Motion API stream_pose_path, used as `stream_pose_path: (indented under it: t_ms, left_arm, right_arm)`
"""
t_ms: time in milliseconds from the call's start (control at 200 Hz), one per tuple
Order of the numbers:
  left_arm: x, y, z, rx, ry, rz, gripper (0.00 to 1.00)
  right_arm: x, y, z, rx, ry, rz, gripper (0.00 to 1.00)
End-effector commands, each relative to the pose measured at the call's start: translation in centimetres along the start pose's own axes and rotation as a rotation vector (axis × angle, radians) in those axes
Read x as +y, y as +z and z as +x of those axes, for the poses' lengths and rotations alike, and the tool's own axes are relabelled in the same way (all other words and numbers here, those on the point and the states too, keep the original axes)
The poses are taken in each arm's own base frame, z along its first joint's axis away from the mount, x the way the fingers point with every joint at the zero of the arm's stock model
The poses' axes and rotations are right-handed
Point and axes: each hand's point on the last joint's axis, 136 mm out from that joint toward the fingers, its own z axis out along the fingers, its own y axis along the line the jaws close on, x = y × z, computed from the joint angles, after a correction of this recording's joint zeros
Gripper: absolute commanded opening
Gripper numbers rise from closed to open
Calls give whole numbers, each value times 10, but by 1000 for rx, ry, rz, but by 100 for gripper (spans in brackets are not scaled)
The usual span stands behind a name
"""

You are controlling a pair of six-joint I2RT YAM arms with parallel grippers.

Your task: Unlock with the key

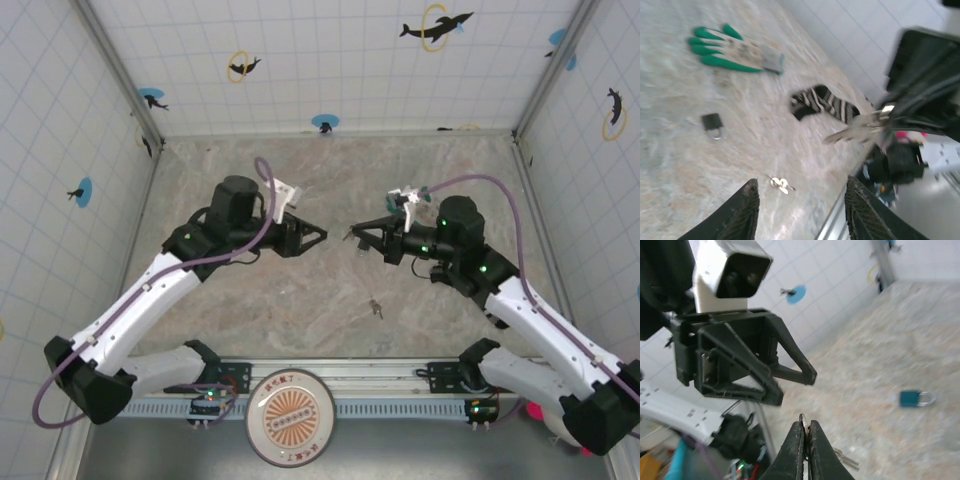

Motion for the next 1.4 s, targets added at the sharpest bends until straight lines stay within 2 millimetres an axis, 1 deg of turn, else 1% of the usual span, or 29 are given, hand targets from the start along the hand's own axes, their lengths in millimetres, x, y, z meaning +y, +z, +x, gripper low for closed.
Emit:
stream_pose_path:
  t_ms: [0,30,70,135,140,210,275,355,420,465,545,636,736,931,1101,1161,1281,1396]
  left_arm:
    - [11,-13,-29,-172,-151,-16,50]
    - [13,-12,-29,-183,-186,-11,51]
    - [13,-11,-30,-198,-223,7,52]
    - [7,-8,-34,-221,-276,68,52]
    - [6,-8,-35,-222,-279,72,53]
    - [1,-7,-41,-248,-327,125,53]
    - [-5,-7,-46,-268,-363,179,53]
    - [-12,-7,-50,-275,-409,240,58]
    - [-17,-9,-53,-279,-436,276,59]
    - [-21,-8,-52,-276,-454,300,62]
    - [-32,-8,-54,-269,-466,349,67]
    - [-40,-5,-53,-242,-493,383,71]
    - [-49,-2,-52,-212,-518,429,72]
    - [-49,5,-49,-169,-568,443,71]
    - [-57,4,-50,-155,-567,476,69]
    - [-59,4,-50,-152,-566,486,67]
    - [-59,6,-49,-140,-570,490,67]
    - [-55,11,-44,-125,-582,479,70]
  right_arm:
    - [-12,-17,-23,-177,-165,166,0]
    - [-10,-20,-25,-212,-210,186,0]
    - [-13,-27,-32,-276,-258,254,0]
    - [-9,-34,-38,-349,-359,317,0]
    - [-12,-36,-39,-358,-361,336,0]
    - [-8,-38,-43,-402,-465,399,0]
    - [-2,-36,-44,-424,-549,439,0]
    - [2,-32,-42,-422,-638,491,0]
    - [6,-27,-40,-410,-702,525,0]
    - [7,-23,-39,-395,-739,547,0]
    - [11,-16,-36,-375,-797,568,0]
    - [15,-11,-34,-369,-837,581,0]
    - [21,-7,-35,-377,-882,599,0]
    - [34,-1,-37,-384,-965,623,0]
    - [36,7,-35,-366,-1018,647,0]
    - [37,7,-37,-378,-1019,656,0]
    - [37,5,-41,-408,-1021,683,0]
    - [38,3,-46,-424,-1027,707,0]
